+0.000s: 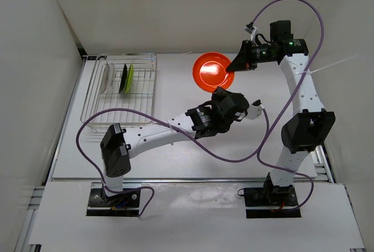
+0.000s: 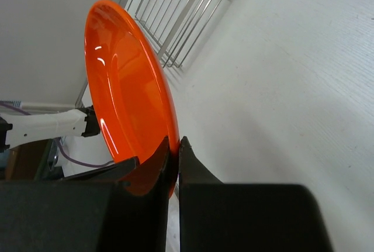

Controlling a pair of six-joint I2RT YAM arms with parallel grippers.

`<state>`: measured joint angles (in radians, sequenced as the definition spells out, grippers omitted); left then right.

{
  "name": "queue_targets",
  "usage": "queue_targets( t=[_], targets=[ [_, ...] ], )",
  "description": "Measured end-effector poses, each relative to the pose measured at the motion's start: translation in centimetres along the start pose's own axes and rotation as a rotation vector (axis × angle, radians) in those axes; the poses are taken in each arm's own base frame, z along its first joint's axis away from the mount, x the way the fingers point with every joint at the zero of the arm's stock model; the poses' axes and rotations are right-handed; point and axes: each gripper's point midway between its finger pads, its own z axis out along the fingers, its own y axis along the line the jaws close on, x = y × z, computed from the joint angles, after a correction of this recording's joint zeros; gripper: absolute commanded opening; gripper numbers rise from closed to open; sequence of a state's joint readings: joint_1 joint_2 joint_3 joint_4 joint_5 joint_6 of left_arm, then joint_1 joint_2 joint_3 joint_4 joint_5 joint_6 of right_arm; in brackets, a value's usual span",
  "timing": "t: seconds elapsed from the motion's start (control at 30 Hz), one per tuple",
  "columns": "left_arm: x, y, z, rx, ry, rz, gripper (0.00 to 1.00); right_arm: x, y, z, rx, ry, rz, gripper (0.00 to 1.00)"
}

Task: Unload the plates from the dish rack

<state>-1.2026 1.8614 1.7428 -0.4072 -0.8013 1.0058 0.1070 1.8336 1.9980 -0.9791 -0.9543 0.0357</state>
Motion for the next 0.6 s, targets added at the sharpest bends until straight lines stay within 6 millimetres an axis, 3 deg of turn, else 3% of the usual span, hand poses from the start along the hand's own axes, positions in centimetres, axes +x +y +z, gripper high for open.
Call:
queue_targets(
  t=[0.17, 0.3, 0.37, 0.4, 0.43, 0.6],
  targets=[
    [0.0, -0.2, 0.2, -0.011, 0.000, -0.006, 0.15, 0.0, -0.3, 0.0, 0.018, -0.001, 0.011, 0.00],
    [0.0, -0.2, 0.5, -0.021, -0.003, 0.001, 0.50, 0.0, -0.5, 0.1, 0.042, 0.000, 0.012, 0.00],
    [0.1, 0.1, 0.6, -0.031, -0.003, -0.004, 0.62, 0.0, -0.7, 0.1, 0.058, -0.002, 0.005, 0.00],
    [0.1, 0.3, 0.7, -0.037, -0.003, -0.008, 0.92, -0.1, -0.7, 0.2, 0.062, -0.003, 0.002, 0.00],
    [0.0, 0.4, 0.7, -0.041, -0.004, -0.007, 1.00, -0.1, -0.7, 0.2, 0.066, -0.003, 0.000, 0.00],
    [0.3, 0.2, 0.8, -0.038, 0.004, -0.034, 1.00, -0.5, -1.8, 0.1, 0.129, -0.024, 0.027, 0.00]
  ],
)
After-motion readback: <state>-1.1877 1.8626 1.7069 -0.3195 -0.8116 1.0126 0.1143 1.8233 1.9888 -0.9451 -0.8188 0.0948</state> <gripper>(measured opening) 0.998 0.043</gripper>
